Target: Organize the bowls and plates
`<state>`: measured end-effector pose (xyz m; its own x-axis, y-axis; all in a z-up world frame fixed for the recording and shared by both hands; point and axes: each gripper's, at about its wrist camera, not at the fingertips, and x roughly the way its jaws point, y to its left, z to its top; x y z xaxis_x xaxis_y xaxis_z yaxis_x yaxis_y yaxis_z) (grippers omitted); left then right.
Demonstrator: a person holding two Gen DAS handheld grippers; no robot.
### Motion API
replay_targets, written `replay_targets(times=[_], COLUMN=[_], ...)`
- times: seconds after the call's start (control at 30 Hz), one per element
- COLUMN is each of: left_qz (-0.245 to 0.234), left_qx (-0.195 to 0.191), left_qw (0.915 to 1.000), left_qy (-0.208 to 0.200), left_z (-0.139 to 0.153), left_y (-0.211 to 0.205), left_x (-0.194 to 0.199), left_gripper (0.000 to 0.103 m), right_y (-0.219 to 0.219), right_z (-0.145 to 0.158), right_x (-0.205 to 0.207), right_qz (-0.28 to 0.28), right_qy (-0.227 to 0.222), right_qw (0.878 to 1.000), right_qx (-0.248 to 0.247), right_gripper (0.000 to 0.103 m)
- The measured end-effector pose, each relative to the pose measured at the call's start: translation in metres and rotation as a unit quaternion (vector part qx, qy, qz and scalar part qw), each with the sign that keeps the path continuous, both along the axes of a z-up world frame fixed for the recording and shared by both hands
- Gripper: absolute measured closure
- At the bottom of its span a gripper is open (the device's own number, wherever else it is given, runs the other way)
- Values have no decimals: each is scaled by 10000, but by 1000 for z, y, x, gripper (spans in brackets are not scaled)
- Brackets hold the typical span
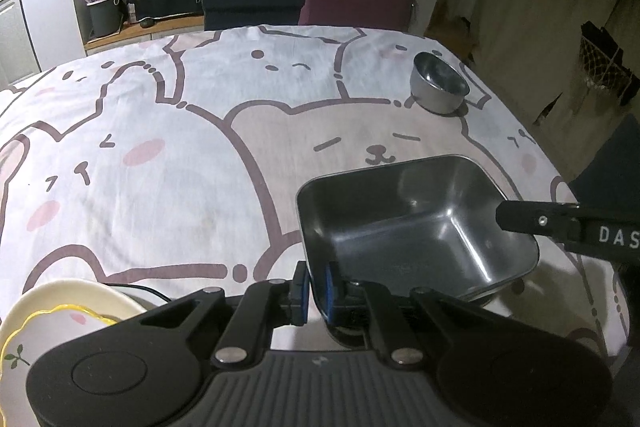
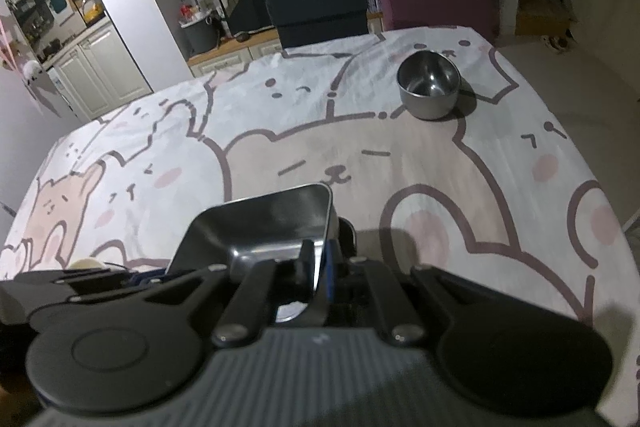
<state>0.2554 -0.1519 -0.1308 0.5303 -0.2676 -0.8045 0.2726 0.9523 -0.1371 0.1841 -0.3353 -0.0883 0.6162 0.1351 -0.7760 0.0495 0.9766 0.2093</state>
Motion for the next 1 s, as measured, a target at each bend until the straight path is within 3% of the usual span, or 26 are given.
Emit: replay_targets(times=[1.0], left_qz=[-76], left_qx=[140], left_qw=[9998], left_qy=[93], left_z=[-11], left_y=[-6], left_x=[3], left_gripper=[94], right_y=[8], right_z=[-24], right_x=[15], right_qz=[85], right_qy=[608], right_qw=[9971], right_qx=[-439], right_gripper=[94])
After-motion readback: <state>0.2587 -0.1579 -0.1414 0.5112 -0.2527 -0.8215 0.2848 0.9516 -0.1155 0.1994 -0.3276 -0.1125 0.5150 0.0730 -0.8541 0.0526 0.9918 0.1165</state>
